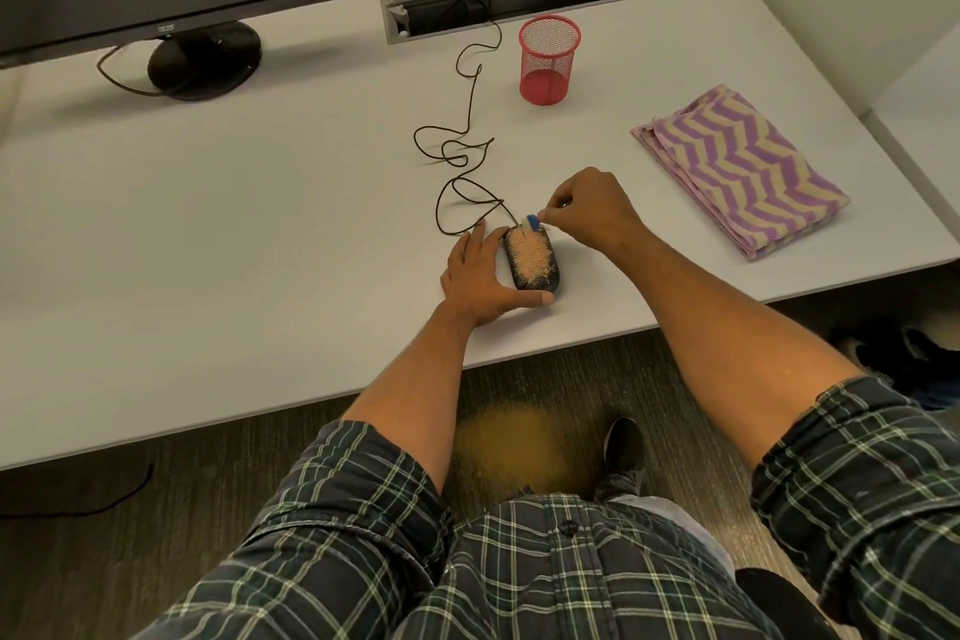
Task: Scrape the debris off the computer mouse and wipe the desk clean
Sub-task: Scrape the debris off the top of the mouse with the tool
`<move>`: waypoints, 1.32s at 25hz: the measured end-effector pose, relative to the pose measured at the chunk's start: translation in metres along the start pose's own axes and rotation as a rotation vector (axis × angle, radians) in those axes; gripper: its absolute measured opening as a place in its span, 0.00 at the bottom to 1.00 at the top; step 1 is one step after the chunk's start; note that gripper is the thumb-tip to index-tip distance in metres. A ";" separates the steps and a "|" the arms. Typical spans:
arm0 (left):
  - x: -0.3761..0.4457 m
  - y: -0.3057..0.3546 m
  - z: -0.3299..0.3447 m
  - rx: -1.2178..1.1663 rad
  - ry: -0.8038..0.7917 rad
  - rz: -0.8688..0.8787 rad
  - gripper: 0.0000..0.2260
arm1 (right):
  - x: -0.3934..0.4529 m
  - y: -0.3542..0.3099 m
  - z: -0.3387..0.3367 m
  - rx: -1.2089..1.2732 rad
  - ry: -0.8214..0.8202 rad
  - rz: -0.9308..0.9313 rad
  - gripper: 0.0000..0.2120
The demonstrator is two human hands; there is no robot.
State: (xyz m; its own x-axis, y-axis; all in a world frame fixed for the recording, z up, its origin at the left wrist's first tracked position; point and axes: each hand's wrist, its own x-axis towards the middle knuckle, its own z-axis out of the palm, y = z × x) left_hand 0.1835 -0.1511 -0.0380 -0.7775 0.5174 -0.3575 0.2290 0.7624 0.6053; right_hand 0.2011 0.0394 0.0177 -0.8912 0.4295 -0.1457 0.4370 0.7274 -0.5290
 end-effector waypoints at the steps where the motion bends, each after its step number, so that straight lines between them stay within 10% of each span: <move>1: 0.000 0.000 0.000 -0.002 -0.002 0.001 0.54 | -0.001 -0.001 0.001 -0.009 0.006 0.002 0.07; 33: 0.002 -0.003 0.002 0.016 -0.006 0.011 0.54 | -0.006 0.006 0.000 0.005 0.037 0.074 0.08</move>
State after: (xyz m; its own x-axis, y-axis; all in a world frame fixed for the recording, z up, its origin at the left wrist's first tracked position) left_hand 0.1824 -0.1512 -0.0418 -0.7714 0.5282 -0.3548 0.2469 0.7624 0.5982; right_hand 0.2093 0.0408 0.0151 -0.8512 0.5018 -0.1537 0.5012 0.6902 -0.5219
